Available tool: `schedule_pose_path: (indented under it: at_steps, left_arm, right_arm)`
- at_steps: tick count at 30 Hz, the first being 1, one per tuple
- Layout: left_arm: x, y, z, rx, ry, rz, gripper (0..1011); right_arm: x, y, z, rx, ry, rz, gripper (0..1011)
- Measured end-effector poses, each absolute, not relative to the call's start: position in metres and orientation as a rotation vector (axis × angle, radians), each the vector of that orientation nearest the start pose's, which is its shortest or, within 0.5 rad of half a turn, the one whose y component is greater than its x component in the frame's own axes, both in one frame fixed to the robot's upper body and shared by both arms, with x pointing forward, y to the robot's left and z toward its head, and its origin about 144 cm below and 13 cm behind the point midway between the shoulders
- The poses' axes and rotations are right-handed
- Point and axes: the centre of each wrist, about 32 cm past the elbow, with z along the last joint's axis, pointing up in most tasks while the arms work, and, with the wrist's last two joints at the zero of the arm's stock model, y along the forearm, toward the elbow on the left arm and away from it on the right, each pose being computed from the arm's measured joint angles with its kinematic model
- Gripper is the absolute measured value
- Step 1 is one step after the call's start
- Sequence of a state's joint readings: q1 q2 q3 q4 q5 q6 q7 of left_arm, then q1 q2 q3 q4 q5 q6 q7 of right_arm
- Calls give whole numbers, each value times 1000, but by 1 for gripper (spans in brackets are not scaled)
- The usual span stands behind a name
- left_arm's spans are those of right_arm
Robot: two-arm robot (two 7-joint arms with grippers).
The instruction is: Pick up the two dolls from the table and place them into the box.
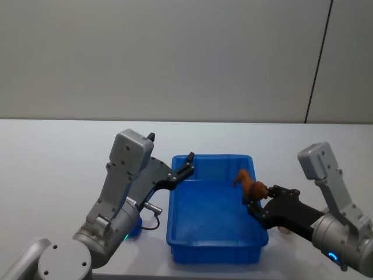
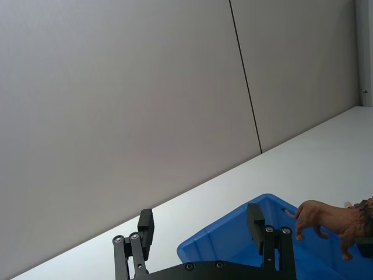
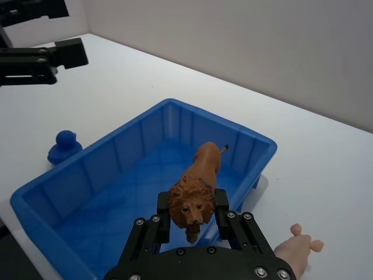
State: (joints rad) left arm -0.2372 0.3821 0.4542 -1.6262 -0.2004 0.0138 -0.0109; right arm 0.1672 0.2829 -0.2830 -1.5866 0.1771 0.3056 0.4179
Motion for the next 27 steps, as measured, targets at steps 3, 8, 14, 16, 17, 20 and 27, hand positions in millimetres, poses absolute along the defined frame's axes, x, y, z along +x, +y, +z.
schedule_pose_path:
  at_steps: [3,8,14,16,17,20,27]
  left_arm:
    - [492,198,1204,61,-268,1124,1001]
    - [492,198,1204,61,-268,1124,1001]
    - [492,198,1204,61,-268,1124,1001]
    - [492,198,1204,61,-268,1124,1001]
    - [492,198,1204,61,-268,1124,1001]
    - [492,198,1204,61,-268,1124,1001]
    - [492,198,1204,61,-268,1124,1001]
  right_arm:
    - [492,-220,1188,-243,68,-889,429]
    - [490,-218,1188,-241,64,-877,545]
    - [490,-214,1187,-248,59,-881,710]
    - [489,-213,1187,-248,58,-884,792]
    - [489,-213,1187,-249,57,-889,832]
    - [489,-213,1187,-250,58,-901,916]
    - [489,-215,1187,-249,57,-948,1001]
